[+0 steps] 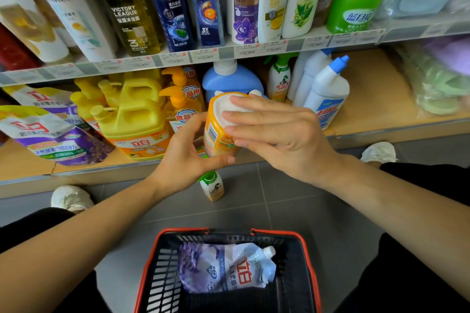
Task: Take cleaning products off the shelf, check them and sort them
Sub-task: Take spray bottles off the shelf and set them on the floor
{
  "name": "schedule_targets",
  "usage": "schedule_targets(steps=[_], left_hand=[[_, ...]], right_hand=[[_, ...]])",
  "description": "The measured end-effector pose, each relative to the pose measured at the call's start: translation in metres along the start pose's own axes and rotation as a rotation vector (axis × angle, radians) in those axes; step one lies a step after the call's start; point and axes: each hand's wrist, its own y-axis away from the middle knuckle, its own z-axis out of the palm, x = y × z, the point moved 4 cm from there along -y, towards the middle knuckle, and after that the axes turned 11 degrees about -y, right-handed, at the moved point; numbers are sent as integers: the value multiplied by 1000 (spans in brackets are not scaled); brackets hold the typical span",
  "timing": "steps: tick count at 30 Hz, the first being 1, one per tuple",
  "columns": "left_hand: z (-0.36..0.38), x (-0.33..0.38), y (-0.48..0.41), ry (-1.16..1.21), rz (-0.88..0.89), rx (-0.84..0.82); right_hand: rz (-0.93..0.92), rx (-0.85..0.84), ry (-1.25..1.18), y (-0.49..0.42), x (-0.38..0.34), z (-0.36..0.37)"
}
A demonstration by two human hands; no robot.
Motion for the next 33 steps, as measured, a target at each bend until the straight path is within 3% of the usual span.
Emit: schedule_targets(steps=[4, 6, 10, 25, 27, 29, 31, 33], left_hand=[[2, -1, 0, -35, 22, -8], [2, 0, 0, -51, 37, -17], [1, 1, 1, -48, 64, -27], [6, -1, -1, 137, -62, -79], [6, 0, -3, 256, -114, -51], [4, -1, -6, 414, -181, -15], [2, -3, -8, 512, -251, -3], [2, -6, -9, 559, -304, 1]], right_hand=[[213, 106, -135, -5, 8, -11], [351, 81, -154, -6, 16, -13], [576, 59, -412, -5, 25, -9], [746, 218, -686, 6, 49, -12], [837, 139, -638, 14, 56, -9], [913, -103, -500, 26, 63, -1], [900, -392, -316, 39, 64, 8], [835, -532, -185, 46, 64, 12]])
